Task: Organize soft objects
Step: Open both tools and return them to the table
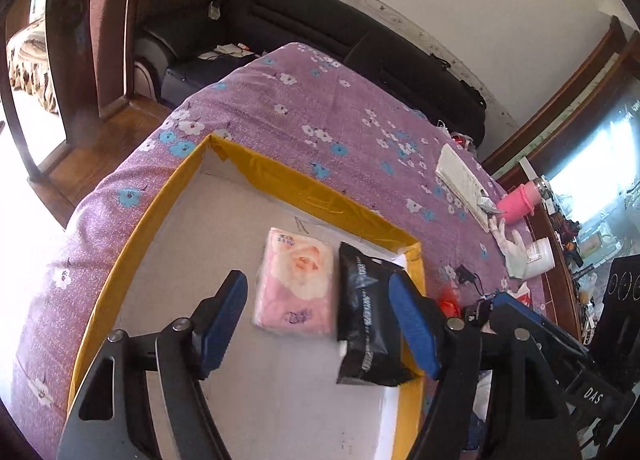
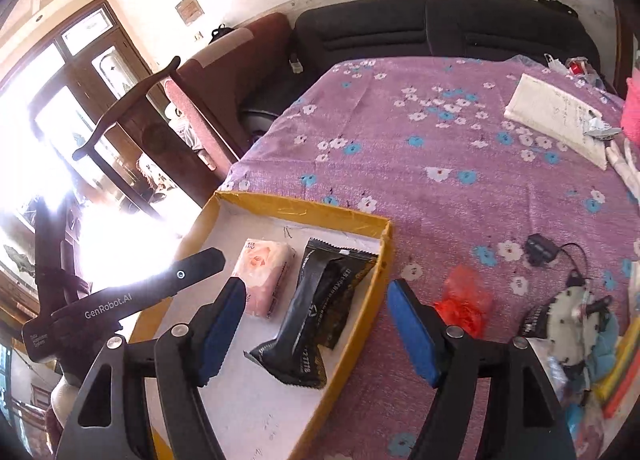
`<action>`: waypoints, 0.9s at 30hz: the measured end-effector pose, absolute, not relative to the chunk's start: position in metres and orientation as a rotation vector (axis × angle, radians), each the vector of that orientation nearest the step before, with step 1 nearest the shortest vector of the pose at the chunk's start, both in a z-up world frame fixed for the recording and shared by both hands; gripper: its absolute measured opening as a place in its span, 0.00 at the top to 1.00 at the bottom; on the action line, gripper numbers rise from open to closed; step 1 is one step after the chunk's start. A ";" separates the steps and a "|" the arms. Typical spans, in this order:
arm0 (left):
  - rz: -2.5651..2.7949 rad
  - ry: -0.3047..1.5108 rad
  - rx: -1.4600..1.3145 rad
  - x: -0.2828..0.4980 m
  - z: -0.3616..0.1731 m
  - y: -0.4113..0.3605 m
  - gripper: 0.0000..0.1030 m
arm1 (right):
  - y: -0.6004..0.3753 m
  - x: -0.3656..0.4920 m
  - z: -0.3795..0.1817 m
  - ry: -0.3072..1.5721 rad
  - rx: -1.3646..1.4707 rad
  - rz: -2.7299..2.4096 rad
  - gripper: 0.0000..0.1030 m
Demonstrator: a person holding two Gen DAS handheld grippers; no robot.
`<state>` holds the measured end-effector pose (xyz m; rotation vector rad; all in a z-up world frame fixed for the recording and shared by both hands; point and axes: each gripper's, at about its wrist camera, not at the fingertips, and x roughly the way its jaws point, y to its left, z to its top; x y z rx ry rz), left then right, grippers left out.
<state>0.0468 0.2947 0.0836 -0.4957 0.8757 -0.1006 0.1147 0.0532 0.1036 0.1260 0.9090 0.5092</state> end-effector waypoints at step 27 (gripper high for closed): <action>-0.431 1.076 -0.252 -0.005 0.028 0.030 0.19 | -0.215 -0.014 0.051 0.925 0.342 0.220 0.16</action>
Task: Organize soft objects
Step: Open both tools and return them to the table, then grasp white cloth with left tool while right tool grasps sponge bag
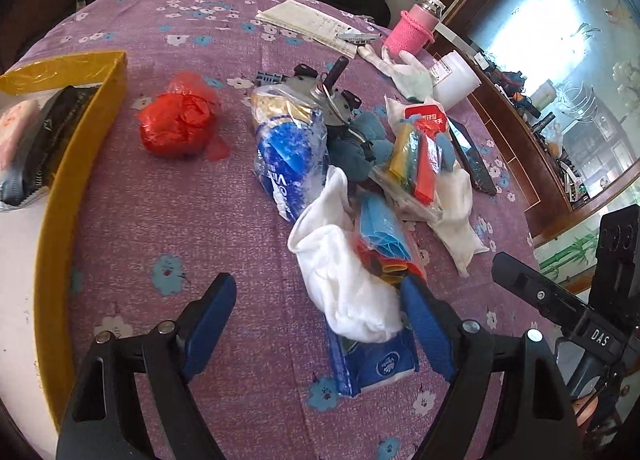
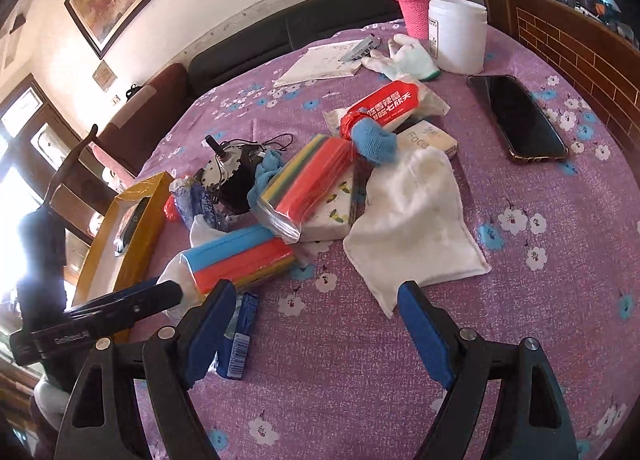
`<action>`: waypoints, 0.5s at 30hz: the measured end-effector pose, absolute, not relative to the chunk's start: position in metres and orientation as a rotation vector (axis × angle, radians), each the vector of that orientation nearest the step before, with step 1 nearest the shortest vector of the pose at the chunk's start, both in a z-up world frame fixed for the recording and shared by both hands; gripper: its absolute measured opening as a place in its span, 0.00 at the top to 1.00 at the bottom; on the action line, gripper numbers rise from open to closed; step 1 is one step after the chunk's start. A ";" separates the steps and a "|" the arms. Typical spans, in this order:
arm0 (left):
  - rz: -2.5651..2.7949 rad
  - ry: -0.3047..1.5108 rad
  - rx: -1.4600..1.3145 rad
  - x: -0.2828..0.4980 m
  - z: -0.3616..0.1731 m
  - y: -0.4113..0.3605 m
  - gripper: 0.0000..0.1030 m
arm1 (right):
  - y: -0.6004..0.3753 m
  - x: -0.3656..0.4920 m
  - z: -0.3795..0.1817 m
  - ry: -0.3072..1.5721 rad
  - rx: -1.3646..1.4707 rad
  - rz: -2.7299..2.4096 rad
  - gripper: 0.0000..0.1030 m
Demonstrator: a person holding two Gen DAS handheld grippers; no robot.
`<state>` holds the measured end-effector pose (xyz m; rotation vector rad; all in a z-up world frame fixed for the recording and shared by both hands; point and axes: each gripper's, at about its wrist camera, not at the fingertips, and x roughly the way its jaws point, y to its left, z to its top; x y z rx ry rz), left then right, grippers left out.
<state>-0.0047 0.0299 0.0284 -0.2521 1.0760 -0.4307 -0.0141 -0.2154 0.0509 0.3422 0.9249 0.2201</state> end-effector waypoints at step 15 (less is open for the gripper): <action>-0.476 0.975 -0.190 -0.032 0.055 0.040 0.79 | -0.238 -0.012 0.044 0.917 0.384 0.180 0.16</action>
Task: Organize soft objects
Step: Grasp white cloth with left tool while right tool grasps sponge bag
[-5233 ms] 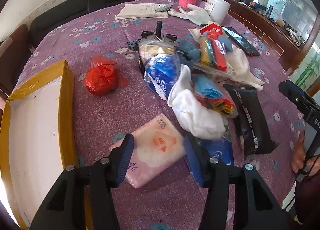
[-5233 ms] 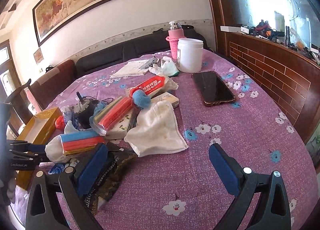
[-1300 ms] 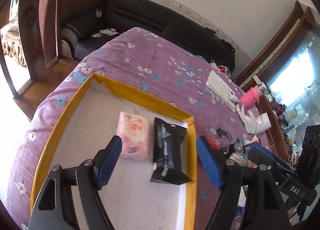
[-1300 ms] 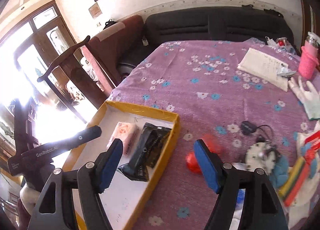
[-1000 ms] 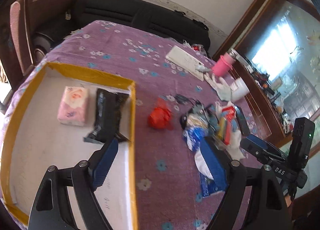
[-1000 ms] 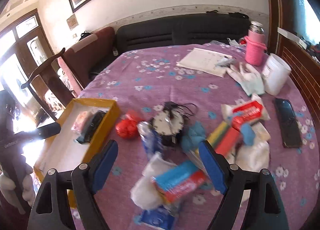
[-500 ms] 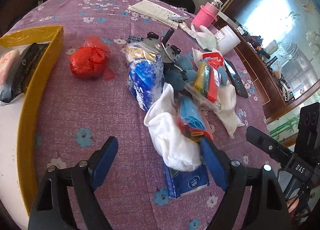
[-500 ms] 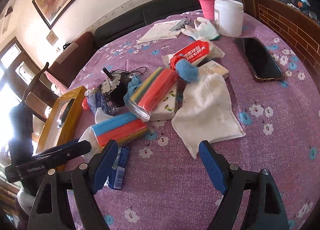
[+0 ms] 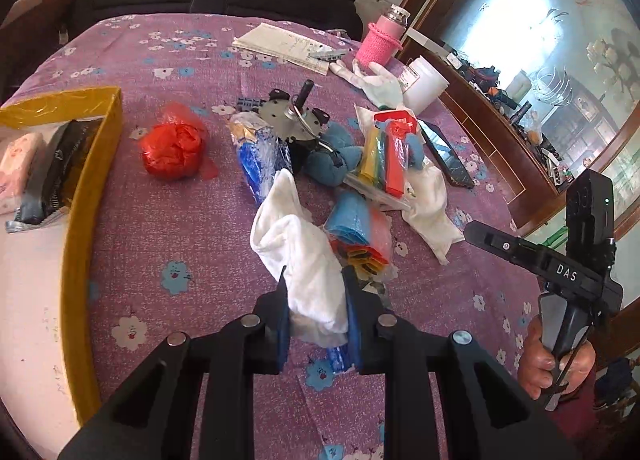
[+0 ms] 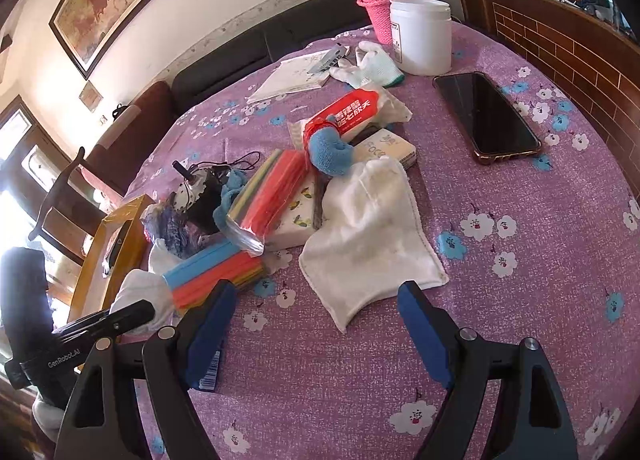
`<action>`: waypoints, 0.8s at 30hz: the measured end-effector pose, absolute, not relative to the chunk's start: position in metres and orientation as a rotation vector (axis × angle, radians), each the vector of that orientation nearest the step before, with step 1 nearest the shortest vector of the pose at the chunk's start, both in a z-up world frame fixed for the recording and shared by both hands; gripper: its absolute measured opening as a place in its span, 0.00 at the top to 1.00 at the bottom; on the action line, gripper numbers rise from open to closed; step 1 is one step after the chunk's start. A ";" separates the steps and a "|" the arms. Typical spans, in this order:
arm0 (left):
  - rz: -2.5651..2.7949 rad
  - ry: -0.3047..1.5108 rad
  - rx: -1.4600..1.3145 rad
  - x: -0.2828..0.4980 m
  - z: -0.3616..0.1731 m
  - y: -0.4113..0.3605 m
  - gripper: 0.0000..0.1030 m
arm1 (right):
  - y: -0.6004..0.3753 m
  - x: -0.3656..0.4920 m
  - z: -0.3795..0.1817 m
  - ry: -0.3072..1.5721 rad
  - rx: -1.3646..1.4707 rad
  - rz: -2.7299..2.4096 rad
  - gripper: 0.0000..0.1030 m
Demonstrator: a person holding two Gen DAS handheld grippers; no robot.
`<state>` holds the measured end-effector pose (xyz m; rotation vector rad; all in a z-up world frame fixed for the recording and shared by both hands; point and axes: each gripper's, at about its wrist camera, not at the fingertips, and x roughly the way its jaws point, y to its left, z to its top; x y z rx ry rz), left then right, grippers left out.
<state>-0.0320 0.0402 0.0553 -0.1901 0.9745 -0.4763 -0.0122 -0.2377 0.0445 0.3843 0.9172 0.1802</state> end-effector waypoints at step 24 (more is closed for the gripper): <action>-0.315 0.979 -0.099 -0.025 0.016 0.041 0.40 | -0.153 0.104 0.034 1.014 0.213 0.011 0.21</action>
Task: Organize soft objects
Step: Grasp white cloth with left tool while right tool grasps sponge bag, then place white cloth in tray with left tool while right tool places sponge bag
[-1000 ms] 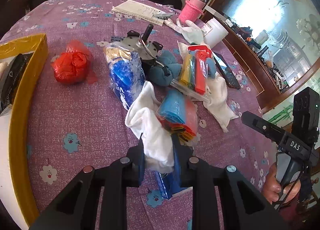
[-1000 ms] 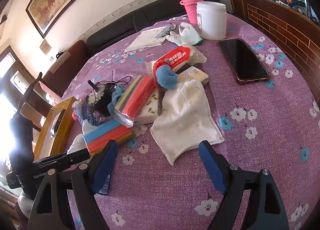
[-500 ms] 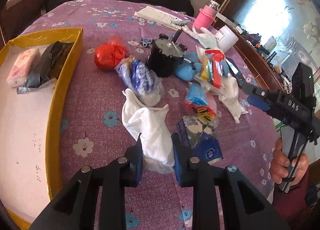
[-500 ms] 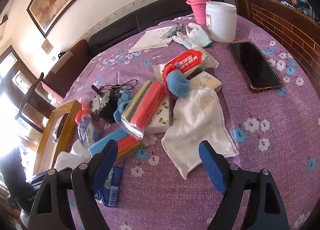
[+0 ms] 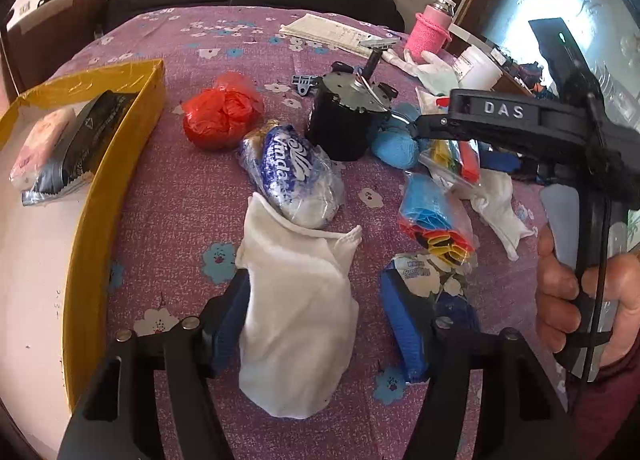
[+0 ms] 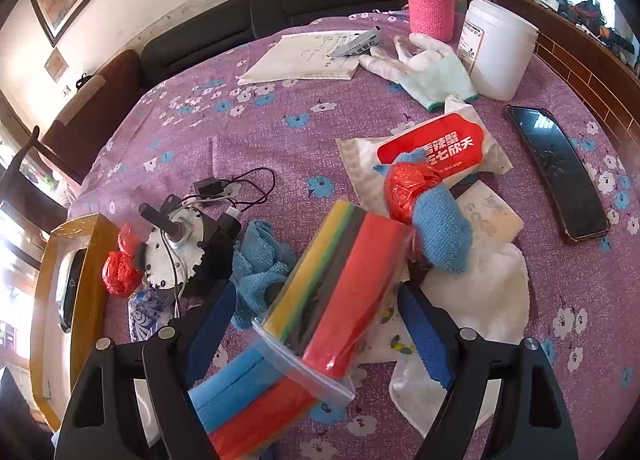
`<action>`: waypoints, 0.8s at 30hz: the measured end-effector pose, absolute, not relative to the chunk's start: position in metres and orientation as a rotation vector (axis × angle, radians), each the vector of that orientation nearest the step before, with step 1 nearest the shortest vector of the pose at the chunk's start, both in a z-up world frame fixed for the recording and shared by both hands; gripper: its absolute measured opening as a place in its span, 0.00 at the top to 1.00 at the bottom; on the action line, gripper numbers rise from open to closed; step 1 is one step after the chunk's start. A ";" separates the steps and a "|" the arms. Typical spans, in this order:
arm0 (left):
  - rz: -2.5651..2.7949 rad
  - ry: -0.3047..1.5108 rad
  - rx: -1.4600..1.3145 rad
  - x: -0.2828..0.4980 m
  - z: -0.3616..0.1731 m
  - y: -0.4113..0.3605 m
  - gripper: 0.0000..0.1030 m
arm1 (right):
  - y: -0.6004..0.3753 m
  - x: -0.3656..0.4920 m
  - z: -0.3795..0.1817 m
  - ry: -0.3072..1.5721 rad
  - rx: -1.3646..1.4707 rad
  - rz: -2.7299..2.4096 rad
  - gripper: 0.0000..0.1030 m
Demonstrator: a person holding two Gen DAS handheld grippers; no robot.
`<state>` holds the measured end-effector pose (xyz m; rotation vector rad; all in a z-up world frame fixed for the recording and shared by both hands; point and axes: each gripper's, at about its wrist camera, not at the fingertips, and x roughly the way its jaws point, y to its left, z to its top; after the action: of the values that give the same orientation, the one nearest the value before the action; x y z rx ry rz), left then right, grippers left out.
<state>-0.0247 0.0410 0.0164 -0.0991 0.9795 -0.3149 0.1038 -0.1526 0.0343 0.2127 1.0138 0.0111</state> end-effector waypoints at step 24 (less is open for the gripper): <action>-0.418 0.812 -0.285 -0.095 0.087 0.091 0.90 | -0.202 0.037 0.031 1.001 0.357 0.034 0.44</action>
<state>-0.0954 0.0912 0.0873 -0.2847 0.8123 -0.4181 0.0372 -0.2019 0.0314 0.3575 1.0011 0.0343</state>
